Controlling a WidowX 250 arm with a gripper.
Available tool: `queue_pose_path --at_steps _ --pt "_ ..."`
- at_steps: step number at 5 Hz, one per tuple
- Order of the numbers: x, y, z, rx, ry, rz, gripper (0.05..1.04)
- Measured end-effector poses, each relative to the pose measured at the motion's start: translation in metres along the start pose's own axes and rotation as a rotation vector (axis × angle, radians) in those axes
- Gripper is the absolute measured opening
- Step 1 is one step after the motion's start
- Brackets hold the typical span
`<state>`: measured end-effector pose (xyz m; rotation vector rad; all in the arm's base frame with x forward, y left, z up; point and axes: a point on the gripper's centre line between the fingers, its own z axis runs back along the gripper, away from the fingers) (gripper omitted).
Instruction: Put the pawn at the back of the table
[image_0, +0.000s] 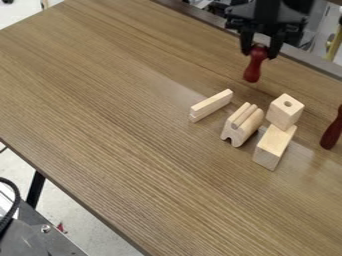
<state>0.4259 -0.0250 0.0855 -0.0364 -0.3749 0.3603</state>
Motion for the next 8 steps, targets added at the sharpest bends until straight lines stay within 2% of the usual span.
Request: queue_pose_path --at_steps 1,2,3,4,5,6,7,8 --pt "-0.002 0.0 -0.014 0.001 -0.001 -0.002 0.494" --pt "-0.002 0.0 -0.018 0.005 0.008 -0.009 0.494" --pt "-0.001 0.001 -0.02 0.02 0.012 0.007 0.565" --pt "-0.004 0.004 -0.023 0.036 0.031 0.028 0.865" --pt "-0.003 0.002 -0.02 0.022 0.03 0.037 1.008" --pt "0.008 -0.001 0.014 -0.012 -0.032 0.037 1.001" --pt "0.006 0.002 0.052 -0.017 -0.041 0.029 0.999" --pt "-0.001 0.012 0.08 0.061 0.08 -0.153 0.999"
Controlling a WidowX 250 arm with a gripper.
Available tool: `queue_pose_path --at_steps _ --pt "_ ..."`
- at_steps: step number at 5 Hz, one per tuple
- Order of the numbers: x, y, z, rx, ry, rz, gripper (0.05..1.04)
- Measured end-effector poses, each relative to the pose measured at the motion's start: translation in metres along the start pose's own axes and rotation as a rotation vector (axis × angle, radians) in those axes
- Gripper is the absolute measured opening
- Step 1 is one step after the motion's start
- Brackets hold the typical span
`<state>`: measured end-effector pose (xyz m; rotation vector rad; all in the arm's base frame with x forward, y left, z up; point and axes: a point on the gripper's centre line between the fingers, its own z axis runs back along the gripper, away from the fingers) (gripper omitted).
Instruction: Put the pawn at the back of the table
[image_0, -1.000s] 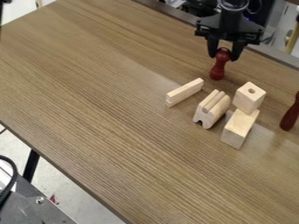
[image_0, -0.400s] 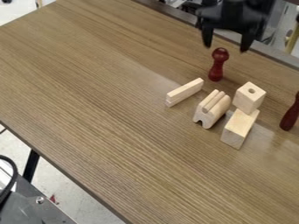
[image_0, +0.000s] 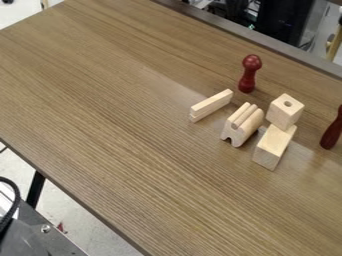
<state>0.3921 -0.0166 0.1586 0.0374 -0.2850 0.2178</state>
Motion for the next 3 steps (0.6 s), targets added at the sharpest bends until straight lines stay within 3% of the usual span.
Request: queue_pose_path --at_steps 3 --pt "-0.0006 0.0002 0.0025 0.005 0.01 -0.016 0.999"
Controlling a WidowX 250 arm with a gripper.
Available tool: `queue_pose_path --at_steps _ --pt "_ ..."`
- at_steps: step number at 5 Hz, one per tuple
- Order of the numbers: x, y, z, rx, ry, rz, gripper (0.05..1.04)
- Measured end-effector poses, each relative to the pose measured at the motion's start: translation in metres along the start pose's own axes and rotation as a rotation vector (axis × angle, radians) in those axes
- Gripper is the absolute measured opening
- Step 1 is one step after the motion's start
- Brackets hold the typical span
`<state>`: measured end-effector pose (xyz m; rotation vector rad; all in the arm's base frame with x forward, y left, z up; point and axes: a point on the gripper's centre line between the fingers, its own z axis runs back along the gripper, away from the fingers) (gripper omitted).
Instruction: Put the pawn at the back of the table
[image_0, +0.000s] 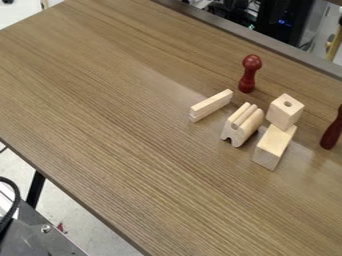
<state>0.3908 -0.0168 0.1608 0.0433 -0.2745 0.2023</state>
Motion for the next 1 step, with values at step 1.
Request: queue_pose_path --at_steps 1 --pt "0.0001 0.0006 0.0 0.0 0.0 0.003 0.999"
